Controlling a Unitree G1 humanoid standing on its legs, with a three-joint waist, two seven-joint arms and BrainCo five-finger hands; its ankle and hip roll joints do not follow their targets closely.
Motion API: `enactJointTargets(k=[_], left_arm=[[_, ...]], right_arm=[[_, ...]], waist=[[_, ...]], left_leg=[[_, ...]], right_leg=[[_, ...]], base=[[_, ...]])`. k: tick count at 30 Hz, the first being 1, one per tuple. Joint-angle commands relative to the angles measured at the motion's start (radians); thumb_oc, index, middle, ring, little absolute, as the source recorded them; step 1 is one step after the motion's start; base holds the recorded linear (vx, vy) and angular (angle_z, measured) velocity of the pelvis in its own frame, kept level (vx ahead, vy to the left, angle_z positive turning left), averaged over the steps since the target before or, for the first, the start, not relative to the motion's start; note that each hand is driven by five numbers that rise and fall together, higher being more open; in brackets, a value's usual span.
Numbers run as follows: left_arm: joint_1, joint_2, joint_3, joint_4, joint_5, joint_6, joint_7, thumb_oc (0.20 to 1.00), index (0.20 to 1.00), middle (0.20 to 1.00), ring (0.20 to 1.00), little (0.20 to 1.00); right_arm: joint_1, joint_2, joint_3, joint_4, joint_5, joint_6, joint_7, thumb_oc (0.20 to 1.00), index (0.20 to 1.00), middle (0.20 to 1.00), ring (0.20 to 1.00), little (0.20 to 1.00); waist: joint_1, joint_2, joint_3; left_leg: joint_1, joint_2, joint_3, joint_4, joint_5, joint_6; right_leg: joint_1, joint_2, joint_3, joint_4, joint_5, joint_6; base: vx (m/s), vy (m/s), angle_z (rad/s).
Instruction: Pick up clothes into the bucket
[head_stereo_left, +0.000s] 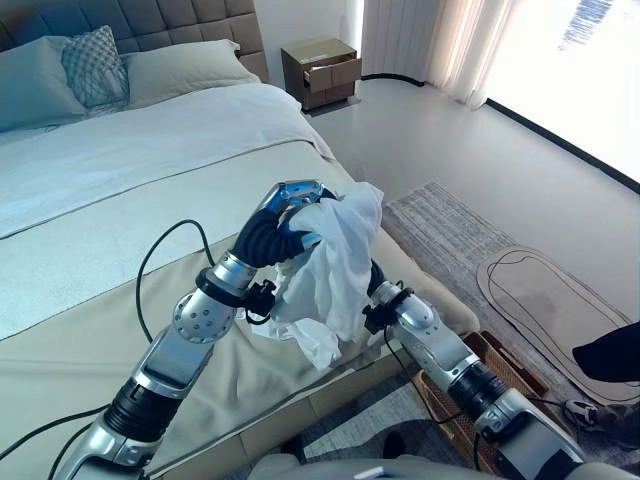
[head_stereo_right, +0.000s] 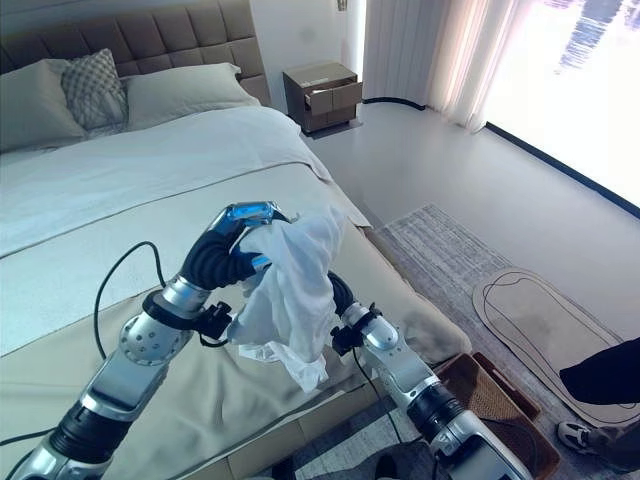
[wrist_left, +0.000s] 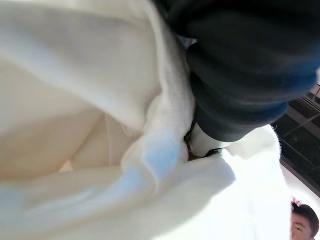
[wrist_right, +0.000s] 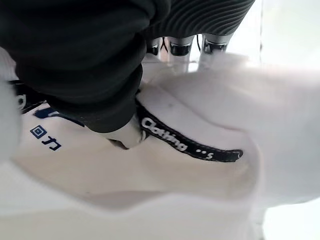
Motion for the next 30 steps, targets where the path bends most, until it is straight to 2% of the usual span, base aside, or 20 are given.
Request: enactJointTargets(k=[1, 8, 9, 10, 11, 17, 23, 30], left_arm=[[-0.050, -0.014, 0.028, -0.029, -0.024, -0.056, 0.037, 0.200, 0.200, 0.200, 0.200, 0.200], [0.004, -0.011, 0.071, 0.042, 0.028, -0.055, 0.059, 0.200, 0.200, 0.200, 0.200, 0.200], [0.014, -0.011, 0.078, 0.058, 0.043, -0.053, 0.065, 0.228, 0.228, 0.228, 0.228, 0.228], [0.026, -0.009, 0.085, 0.071, 0.060, -0.053, 0.070, 0.639, 0.639, 0.639, 0.639, 0.639], [0.035, -0.011, 0.085, 0.092, 0.074, -0.054, 0.077, 1.000, 1.000, 1.000, 1.000, 1.000], [0.107, -0.036, 0.103, 0.224, 0.092, -0.040, 0.071, 1.000, 1.000, 1.000, 1.000, 1.000], [0.143, -0.076, 0.087, 0.376, 0.104, -0.023, 0.062, 1.000, 1.000, 1.000, 1.000, 1.000], [0.153, -0.095, 0.049, 0.498, 0.138, -0.003, 0.024, 1.000, 1.000, 1.000, 1.000, 1.000]], right_arm=[[-0.006, 0.035, -0.056, -0.017, 0.077, -0.053, -0.003, 0.200, 0.200, 0.200, 0.200, 0.200], [0.149, 0.010, -0.172, -0.038, 0.183, -0.071, 0.008, 0.200, 0.200, 0.200, 0.200, 0.200], [0.169, 0.010, -0.193, -0.042, 0.198, -0.075, 0.010, 0.200, 0.200, 0.200, 0.200, 0.200], [0.188, 0.008, -0.212, -0.048, 0.213, -0.077, 0.012, 0.200, 0.200, 0.200, 0.200, 0.200], [0.210, 0.008, -0.233, -0.057, 0.231, -0.082, 0.016, 0.200, 0.200, 0.200, 0.200, 0.200], [0.301, 0.022, -0.358, -0.084, 0.351, -0.109, 0.031, 0.200, 0.200, 0.200, 0.200, 0.200], [0.365, 0.041, -0.448, -0.095, 0.409, -0.131, 0.029, 0.200, 0.200, 0.200, 0.200, 0.200], [0.392, 0.054, -0.486, -0.085, 0.461, -0.133, 0.039, 0.200, 0.200, 0.200, 0.200, 0.200]], waist=[[0.011, -0.061, -0.020], [-0.005, -0.064, -0.023], [-0.009, -0.064, -0.023], [-0.011, -0.065, -0.024], [-0.014, -0.066, -0.025], [-0.032, -0.068, -0.027], [-0.048, -0.069, -0.029], [-0.063, -0.071, -0.030]], left_leg=[[0.016, -0.031, -0.006, 0.031, -0.062, 0.018], [0.019, -0.032, -0.002, 0.035, -0.067, 0.021], [0.020, -0.033, -0.001, 0.035, -0.068, 0.021], [0.020, -0.033, 0.000, 0.035, -0.069, 0.021], [0.021, -0.032, 0.001, 0.035, -0.070, 0.022], [0.024, -0.036, 0.012, 0.040, -0.077, 0.028], [0.026, -0.041, 0.019, 0.046, -0.084, 0.033], [0.030, -0.049, 0.033, 0.063, -0.101, 0.041]], right_leg=[[0.024, -0.049, -0.016, 0.046, -0.041, 0.038], [0.024, -0.050, -0.011, 0.047, -0.039, 0.041], [0.024, -0.050, -0.010, 0.047, -0.039, 0.041], [0.024, -0.050, -0.009, 0.047, -0.039, 0.041], [0.023, -0.050, -0.008, 0.046, -0.039, 0.042], [0.018, -0.054, 0.007, 0.051, -0.037, 0.045], [0.016, -0.059, 0.015, 0.057, -0.037, 0.050], [0.016, -0.068, 0.031, 0.065, -0.037, 0.056]], base=[[0.00, 0.000, 0.00], [0.00, 0.000, 0.00], [0.00, 0.000, 0.00], [-0.01, 0.003, -0.05], [-0.01, 0.002, -0.05], [0.00, 0.009, -0.03], [0.00, 0.015, -0.08], [0.00, 0.004, 0.00]])
